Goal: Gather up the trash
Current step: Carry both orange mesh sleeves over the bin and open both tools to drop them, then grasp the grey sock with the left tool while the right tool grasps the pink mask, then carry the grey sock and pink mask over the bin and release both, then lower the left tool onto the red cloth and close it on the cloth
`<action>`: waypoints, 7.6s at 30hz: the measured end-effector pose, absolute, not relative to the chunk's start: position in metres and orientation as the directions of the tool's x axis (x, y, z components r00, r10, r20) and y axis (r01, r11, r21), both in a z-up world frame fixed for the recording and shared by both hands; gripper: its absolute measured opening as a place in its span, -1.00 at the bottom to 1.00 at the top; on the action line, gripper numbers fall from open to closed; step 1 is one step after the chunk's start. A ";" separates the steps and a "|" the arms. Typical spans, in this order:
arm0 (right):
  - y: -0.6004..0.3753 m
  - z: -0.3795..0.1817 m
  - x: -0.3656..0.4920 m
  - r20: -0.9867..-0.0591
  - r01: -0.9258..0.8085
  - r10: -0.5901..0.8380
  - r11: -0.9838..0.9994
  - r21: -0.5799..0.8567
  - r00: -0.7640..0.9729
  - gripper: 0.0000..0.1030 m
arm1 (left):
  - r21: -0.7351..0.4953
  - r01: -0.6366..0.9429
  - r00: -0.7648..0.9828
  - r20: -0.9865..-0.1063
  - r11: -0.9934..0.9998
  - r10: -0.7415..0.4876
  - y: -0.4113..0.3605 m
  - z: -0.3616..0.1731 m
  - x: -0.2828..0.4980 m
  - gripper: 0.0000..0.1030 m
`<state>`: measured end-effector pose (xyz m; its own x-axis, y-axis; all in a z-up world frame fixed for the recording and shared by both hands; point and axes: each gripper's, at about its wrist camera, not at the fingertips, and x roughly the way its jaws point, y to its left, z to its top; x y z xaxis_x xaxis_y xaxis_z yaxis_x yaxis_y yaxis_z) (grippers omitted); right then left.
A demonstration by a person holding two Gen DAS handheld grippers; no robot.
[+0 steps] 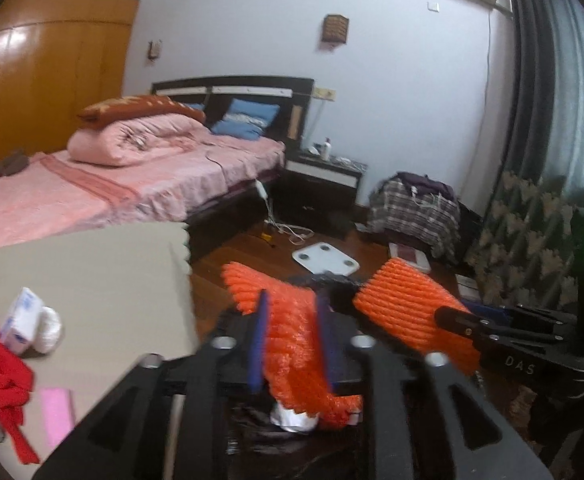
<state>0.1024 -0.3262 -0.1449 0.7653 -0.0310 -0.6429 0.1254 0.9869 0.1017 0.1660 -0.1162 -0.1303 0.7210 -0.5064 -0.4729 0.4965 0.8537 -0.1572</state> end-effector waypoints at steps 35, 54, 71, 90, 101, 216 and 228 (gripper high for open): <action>-0.086 -0.148 0.149 -0.618 -0.271 0.299 0.952 0.142 0.727 0.81 | 0.047 -0.070 0.839 -0.538 0.996 0.084 0.152 -0.168 0.127 0.44; -0.033 -0.196 0.170 -0.693 -0.315 0.287 0.945 0.091 0.661 0.81 | -0.052 -0.083 0.736 -0.676 0.995 0.027 0.187 -0.224 0.158 0.20; -0.020 -0.205 0.173 -0.707 -0.328 0.294 0.940 0.093 0.643 0.81 | -0.044 -0.041 0.754 -0.657 0.998 0.002 0.188 -0.214 0.146 -0.21; 0.003 -0.232 0.190 -0.767 -0.330 0.289 0.938 0.106 0.573 0.40 | -0.016 -0.145 0.743 -0.662 0.989 0.098 0.219 -0.225 0.151 -0.20; 0.006 -0.230 0.187 -0.774 -0.365 0.331 0.920 0.139 0.540 -0.59 | -0.011 -0.135 0.735 -0.671 0.991 0.092 0.217 -0.228 0.153 -0.20; -0.207 -0.122 0.143 -0.599 -0.089 0.162 0.985 0.150 0.784 0.86 | 0.047 0.086 0.853 -0.519 0.995 -0.049 0.057 -0.133 0.141 0.69; -0.124 -0.140 0.167 -0.625 -0.209 0.241 0.970 0.126 0.743 0.86 | 0.048 -0.045 0.818 -0.572 0.998 0.064 0.128 -0.163 0.145 0.63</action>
